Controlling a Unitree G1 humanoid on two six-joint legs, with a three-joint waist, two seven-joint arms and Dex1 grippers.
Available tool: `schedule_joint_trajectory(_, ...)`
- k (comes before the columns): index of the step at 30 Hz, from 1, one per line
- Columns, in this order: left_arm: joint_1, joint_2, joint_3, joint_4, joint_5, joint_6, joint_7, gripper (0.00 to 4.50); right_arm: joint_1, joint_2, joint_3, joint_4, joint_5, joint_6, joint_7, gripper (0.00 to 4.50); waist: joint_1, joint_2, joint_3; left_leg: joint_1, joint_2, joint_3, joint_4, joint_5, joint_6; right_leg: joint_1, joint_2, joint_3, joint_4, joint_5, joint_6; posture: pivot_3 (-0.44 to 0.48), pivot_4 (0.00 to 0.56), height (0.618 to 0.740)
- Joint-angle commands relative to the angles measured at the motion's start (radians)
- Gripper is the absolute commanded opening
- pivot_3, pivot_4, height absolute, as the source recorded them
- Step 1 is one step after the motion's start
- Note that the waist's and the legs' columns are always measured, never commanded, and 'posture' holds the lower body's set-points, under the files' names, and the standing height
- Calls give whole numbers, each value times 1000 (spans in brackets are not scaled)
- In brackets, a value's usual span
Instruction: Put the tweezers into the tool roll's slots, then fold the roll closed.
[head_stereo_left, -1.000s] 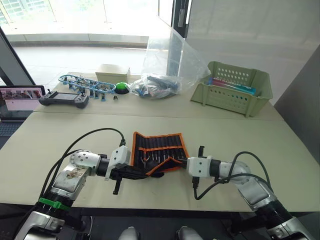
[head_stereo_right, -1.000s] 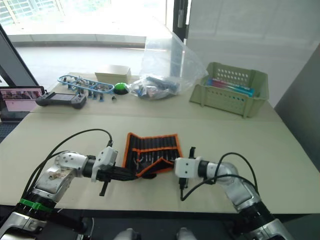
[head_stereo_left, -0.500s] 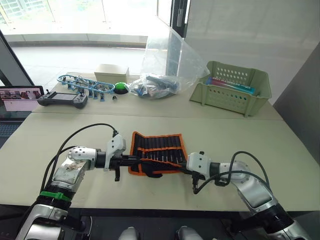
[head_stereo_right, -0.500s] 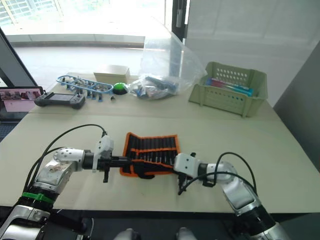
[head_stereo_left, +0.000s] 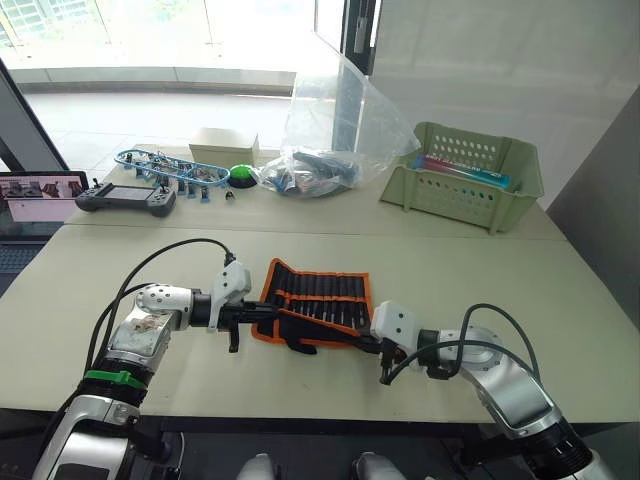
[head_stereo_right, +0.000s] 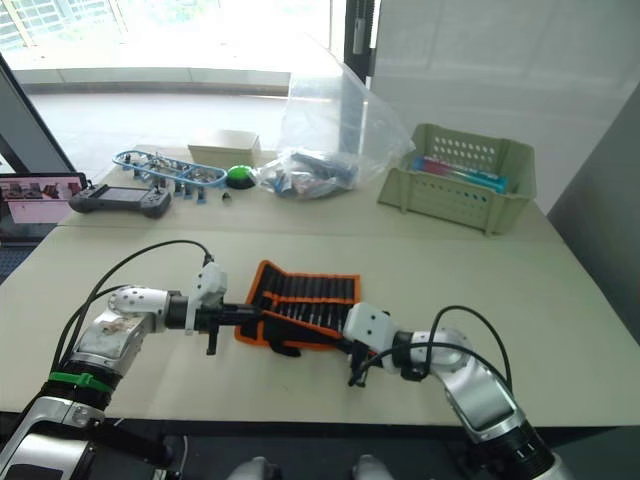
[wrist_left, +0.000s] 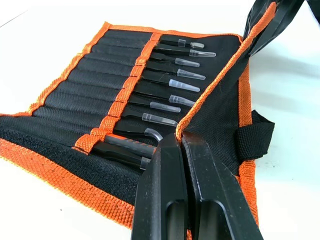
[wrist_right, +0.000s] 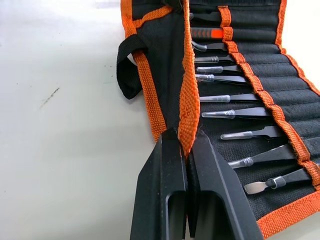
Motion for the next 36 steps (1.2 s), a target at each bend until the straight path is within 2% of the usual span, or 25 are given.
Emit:
schedule_joint_trajectory(1, -36, 15, 27, 20, 18, -20, 2, 29, -38, 4, -31, 37, -33, 43, -55, 0, 0, 0, 0, 0, 0, 0, 0, 0, 0, 0, 0, 0, 0, 0, 0, 0, 150, 740)
schedule_joint_trajectory(7, -22, 12, 17, 33, 48, -18, 26, 29, -71, 16, -35, 94, -63, 66, -101, 0, 0, 0, 0, 0, 0, 0, 0, 0, 0, 0, 0, 0, 0, 0, 0, 0, 150, 740)
schedule_joint_trajectory(13, -16, -4, 13, 33, 83, -20, 84, 0, -69, 51, -65, 77, -38, 90, -138, 1901, -2, 0, 0, 0, 0, 0, 0, 0, 0, -1, 0, 0, 0, 0, 0, 0, 150, 740)
schedule_joint_trajectory(18, -22, -24, 10, 26, 100, 26, 132, 0, -50, 90, -130, -5, 22, 100, -169, 3596, -1, 0, 0, 0, 0, 0, 0, 0, 0, -1, 0, 0, 0, 0, 0, 0, 150, 740)
schedule_joint_trajectory(22, 16, -31, 6, -25, 101, 65, 157, 0, 9, 157, -129, -132, 52, 3, -190, 3596, -4, 0, 0, 0, 0, 0, 0, 0, 0, -1, 0, 0, 0, 0, 0, 0, 150, 740)
schedule_joint_trajectory(26, 32, -31, 10, -57, 95, 87, 171, 0, 30, 183, -31, -118, -19, -31, -209, 2316, -4, 0, 0, 0, 0, 0, 0, 0, 0, 0, 0, 0, 0, 0, 0, 0, 150, 740)
schedule_joint_trajectory(30, 28, -37, 11, -73, 93, 100, 181, 0, -19, 223, 77, 15, -151, -58, -268, 929, -4, 0, 0, 0, 0, 0, 0, 0, 0, 0, 0, 0, 0, 0, 0, 0, 150, 740)
schedule_joint_trajectory(32, 30, -38, 16, -84, 87, 109, 183, 0, -40, 243, 89, 91, -189, -61, -305, 252, -4, 0, 0, 0, 0, 0, 0, 0, 0, 0, 0, 0, 0, 0, 0, 0, 150, 740)
schedule_joint_trajectory(33, 31, -37, 18, -87, 89, 111, 183, 0, -46, 253, 83, 119, -198, -64, -322, 43, -3, 0, 0, 0, 0, 0, 0, 0, 0, 0, 0, 0, 0, 1, -1, 0, 150, 740)
schedule_joint_trajectory(36, 32, -28, 26, -88, 89, 111, 181, 0, -54, 296, 40, 207, -184, -41, -367, 43, -1, 0, 0, 0, 0, 0, 0, 0, 0, 0, 0, 0, 0, 1, -1, 0, 150, 740)
